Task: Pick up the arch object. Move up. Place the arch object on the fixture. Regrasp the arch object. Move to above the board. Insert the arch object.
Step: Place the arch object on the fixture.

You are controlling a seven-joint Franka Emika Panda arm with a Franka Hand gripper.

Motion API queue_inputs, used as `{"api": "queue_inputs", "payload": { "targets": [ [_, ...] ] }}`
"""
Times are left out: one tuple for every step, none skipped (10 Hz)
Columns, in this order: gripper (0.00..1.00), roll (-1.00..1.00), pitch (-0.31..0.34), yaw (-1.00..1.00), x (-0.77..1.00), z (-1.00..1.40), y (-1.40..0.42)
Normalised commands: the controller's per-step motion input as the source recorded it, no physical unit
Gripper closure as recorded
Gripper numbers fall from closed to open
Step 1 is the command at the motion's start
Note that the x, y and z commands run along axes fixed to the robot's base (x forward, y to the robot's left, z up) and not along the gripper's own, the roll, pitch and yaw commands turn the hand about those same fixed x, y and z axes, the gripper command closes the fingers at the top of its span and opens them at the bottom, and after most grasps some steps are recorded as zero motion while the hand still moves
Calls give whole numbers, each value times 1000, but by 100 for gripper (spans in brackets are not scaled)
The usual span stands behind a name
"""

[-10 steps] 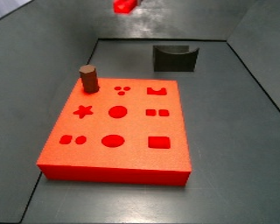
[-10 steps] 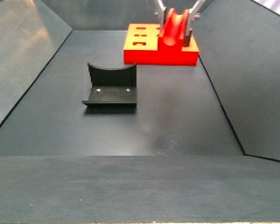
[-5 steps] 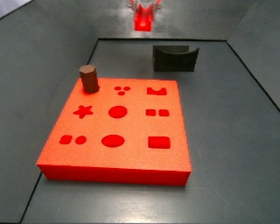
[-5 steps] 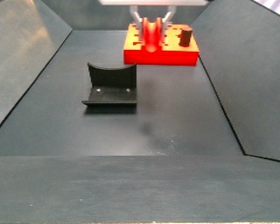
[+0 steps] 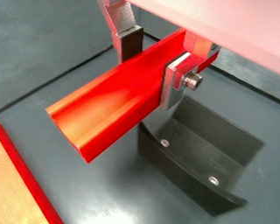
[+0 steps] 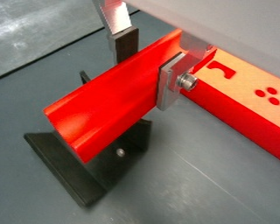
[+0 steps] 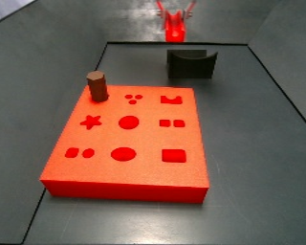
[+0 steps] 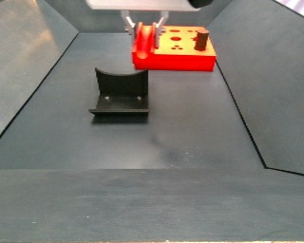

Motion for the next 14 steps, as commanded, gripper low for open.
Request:
{"api": "queue_inputs", "payload": {
  "targets": [
    [100,24,91,28,574,-23,-23],
    [100,22,114,29,440,-13,-19],
    [100,22,128,29,348,-9,-13],
    [100,-1000,-10,22,453,718,399],
    [100,-1000,-4,19,390,700,395],
    [100,-1000,14,0,218,479,264],
    [100,-1000,19,-1,134,339,178],
    [100,-1000,11,-10,49,90,82],
    [100,-1000,18,-15,41,48,61],
    [100,-1000,44,-27,57,26,49],
    [100,-1000,72,-36,71,15,50],
    [100,-1000,97,-50,82,-2,48],
    [100,-902,111,-64,90,-12,49],
    [100,-667,107,-79,91,-14,50]
  ]
}}
